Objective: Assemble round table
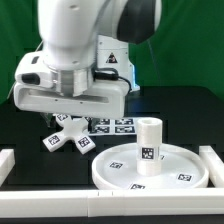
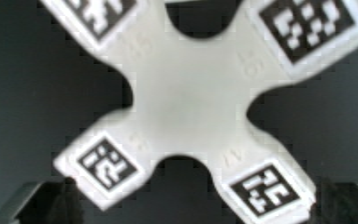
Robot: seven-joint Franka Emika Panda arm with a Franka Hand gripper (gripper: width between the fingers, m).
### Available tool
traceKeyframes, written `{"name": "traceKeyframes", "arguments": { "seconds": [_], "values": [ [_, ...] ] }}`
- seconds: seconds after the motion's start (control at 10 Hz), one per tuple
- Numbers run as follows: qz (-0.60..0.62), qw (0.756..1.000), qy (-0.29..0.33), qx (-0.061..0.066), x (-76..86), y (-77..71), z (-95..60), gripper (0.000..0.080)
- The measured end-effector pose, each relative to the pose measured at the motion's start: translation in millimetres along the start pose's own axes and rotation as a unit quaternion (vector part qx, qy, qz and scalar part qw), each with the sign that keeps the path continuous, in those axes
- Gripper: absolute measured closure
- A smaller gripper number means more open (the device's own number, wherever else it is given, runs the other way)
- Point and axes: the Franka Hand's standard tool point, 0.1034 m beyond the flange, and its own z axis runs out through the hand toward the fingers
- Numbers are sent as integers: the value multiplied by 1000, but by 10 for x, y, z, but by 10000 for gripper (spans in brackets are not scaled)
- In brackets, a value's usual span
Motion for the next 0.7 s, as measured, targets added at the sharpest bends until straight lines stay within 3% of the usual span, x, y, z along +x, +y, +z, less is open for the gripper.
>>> {"name": "traceKeyframes", "arguments": {
  "seconds": [0.1, 0.5, 0.6, 0.7],
  "values": [
    [12, 1000, -13, 12, -53, 62, 23, 150],
    [18, 1000, -18, 11, -71, 53, 46, 150],
    [26, 999, -33, 28, -140, 35, 72, 150],
    [45, 995, -62, 63, -252, 48, 85, 150]
  ]
}}
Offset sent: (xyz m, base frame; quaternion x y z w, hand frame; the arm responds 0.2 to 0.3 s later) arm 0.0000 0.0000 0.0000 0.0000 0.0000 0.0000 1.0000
